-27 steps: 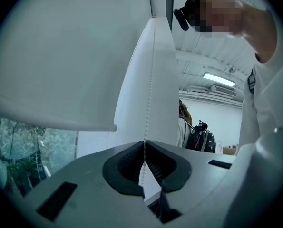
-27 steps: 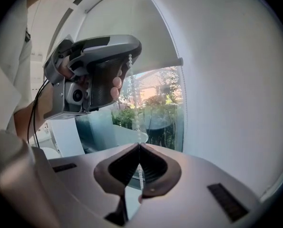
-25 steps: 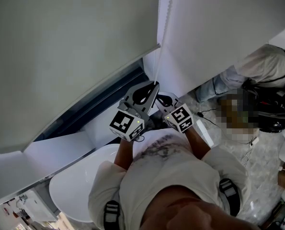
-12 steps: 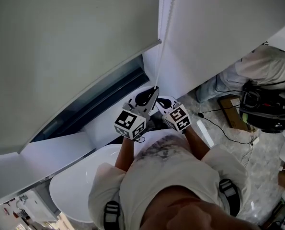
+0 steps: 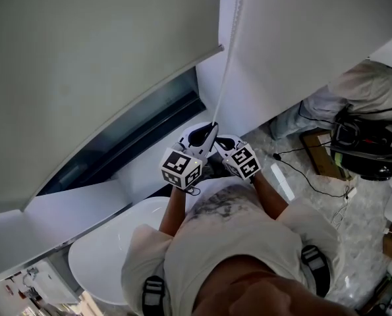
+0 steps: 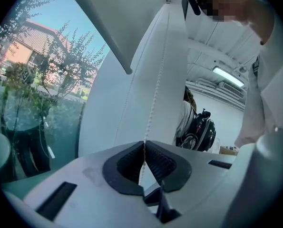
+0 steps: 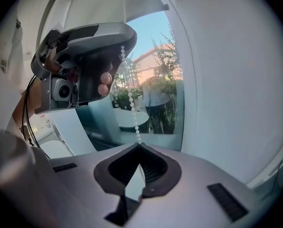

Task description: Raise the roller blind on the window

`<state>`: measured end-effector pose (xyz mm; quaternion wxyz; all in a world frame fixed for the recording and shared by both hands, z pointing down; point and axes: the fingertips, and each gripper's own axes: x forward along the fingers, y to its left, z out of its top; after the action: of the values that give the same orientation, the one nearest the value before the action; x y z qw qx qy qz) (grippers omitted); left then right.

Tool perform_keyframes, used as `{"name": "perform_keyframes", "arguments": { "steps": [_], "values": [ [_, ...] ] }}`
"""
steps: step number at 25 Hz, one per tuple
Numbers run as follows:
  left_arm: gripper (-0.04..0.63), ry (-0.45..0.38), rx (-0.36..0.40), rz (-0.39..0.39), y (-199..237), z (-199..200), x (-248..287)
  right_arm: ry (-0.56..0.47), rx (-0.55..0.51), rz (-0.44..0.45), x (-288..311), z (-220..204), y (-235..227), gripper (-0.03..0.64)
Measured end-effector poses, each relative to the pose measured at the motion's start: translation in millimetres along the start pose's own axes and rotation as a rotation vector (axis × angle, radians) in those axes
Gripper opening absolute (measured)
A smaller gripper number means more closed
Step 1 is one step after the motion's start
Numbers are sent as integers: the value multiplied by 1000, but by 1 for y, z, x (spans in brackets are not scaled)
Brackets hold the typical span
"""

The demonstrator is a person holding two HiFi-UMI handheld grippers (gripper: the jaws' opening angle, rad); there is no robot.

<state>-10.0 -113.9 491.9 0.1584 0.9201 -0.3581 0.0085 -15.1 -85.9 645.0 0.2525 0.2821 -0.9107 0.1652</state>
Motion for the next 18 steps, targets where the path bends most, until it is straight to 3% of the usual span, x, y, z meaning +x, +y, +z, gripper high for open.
{"name": "perform_keyframes", "arguments": {
  "steps": [13,18],
  "values": [
    [14,59,-23,9,2,-33,-8,87,-12,0,2,-33,12,63],
    [14,56,-23,16,5,-30,-9,22,-28,39,-7,-24,18,64]
  ]
}}
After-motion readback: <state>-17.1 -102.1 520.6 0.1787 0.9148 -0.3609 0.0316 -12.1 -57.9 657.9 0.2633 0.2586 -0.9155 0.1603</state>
